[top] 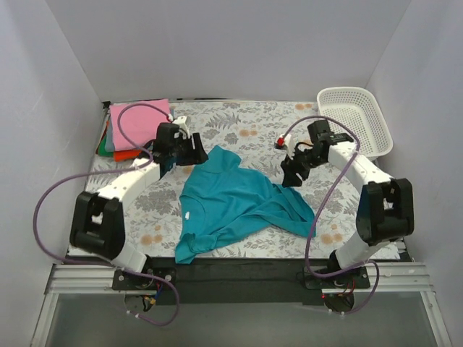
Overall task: Fold and stack the t-shirts
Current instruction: Flatten the tshirt out
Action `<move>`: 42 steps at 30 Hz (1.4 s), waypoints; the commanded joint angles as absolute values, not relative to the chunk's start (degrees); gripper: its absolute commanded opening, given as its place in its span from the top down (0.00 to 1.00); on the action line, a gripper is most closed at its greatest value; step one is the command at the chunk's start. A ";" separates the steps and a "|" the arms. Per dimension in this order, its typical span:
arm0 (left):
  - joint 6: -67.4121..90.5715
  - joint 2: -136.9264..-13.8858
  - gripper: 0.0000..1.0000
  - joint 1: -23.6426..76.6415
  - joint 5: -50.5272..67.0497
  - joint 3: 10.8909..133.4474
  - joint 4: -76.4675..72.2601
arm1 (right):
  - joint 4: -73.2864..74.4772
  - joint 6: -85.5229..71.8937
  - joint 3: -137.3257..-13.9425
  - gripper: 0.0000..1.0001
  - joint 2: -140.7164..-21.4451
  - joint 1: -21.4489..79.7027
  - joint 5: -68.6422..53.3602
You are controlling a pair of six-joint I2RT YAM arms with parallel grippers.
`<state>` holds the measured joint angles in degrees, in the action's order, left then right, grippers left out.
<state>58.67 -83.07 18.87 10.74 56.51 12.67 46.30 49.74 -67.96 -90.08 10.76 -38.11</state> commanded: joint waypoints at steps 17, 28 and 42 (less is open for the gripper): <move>49.48 -121.02 0.42 15.64 16.44 88.85 20.83 | 32.96 34.10 -72.42 0.43 -105.47 23.29 -11.43; 49.57 -126.74 0.53 17.05 18.81 92.29 26.89 | 32.52 32.26 -71.37 0.73 -107.40 23.38 -14.15; 55.89 -102.51 1.00 13.90 6.42 71.92 23.12 | 25.85 20.05 -75.15 0.99 -95.63 9.33 -20.64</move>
<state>53.04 -114.34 16.88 12.19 77.01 23.53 30.11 25.32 -73.82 -102.08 13.67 -15.92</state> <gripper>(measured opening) 0.012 0.022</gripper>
